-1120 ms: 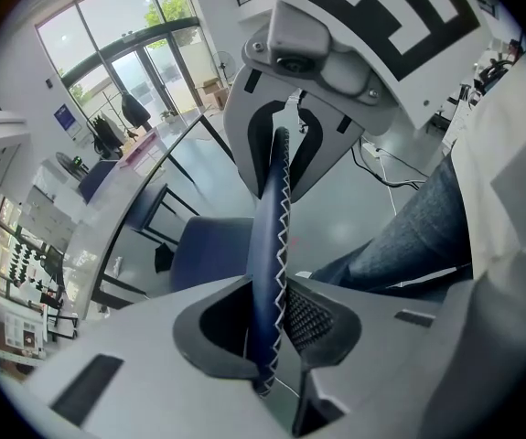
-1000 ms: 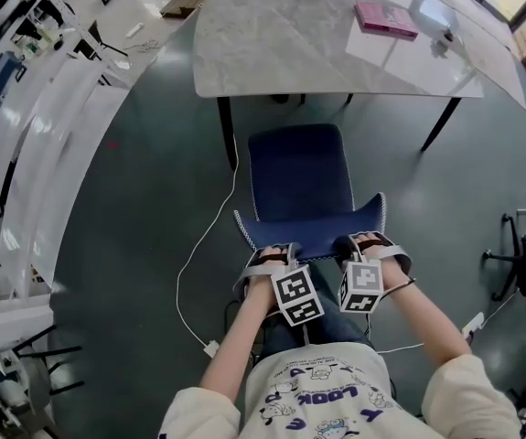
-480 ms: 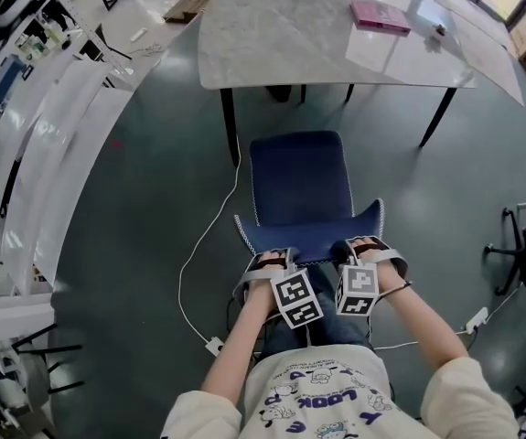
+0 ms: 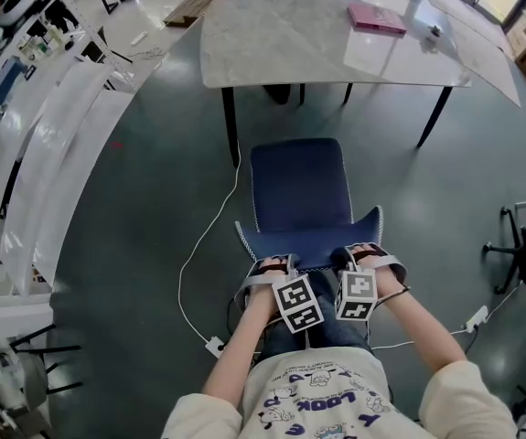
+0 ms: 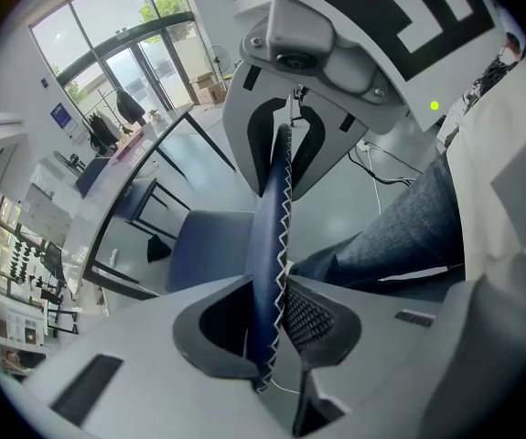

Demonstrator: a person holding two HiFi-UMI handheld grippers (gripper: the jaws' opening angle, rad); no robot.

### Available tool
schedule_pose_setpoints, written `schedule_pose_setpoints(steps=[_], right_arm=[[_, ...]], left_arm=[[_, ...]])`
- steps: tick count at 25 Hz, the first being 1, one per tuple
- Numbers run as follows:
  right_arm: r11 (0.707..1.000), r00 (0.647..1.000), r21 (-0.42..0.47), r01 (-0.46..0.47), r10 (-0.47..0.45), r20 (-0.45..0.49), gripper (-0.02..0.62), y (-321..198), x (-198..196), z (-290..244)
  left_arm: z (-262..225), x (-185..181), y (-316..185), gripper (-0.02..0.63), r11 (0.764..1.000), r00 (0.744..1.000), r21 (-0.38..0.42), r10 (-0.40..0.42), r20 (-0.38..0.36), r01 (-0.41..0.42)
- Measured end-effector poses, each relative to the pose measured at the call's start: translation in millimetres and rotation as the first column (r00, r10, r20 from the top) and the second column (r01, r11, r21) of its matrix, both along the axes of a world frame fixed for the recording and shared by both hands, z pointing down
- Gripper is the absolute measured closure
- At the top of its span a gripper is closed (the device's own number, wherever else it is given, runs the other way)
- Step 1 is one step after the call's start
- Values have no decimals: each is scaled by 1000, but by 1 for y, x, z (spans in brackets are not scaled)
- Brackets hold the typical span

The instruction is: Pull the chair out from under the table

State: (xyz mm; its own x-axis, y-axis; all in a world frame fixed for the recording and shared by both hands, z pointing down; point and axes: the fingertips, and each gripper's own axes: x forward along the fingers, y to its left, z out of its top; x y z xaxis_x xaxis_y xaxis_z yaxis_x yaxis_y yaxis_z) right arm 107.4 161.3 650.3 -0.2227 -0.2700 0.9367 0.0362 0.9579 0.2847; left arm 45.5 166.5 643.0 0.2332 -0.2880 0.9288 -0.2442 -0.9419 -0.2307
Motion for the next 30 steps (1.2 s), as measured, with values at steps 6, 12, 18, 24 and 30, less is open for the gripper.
schedule_pose_setpoints(steps=[6, 12, 18, 24, 30], right_arm=[[1000, 1000, -4, -2, 2, -2, 512, 17, 0, 2], [1000, 1000, -2, -1, 1, -5, 512, 32, 4, 1], [1000, 1000, 9, -1, 1, -12, 511, 44, 4, -1], [1000, 1000, 8, -20, 20, -6, 505, 48, 4, 0], [1000, 1000, -3, -29, 29, 9, 474, 51, 2, 1]], left_arm=[[1, 0, 17, 517, 1000, 1000, -6, 9, 2, -9], [0, 4, 33, 517, 1000, 1000, -14, 22, 8, -22], [0, 3, 46, 515, 1000, 1000, -12, 28, 11, -28], [-1, 4, 48, 509, 1000, 1000, -12, 16, -3, -16], [-1, 2, 47, 488, 1000, 999, -10, -23, -48, 22]])
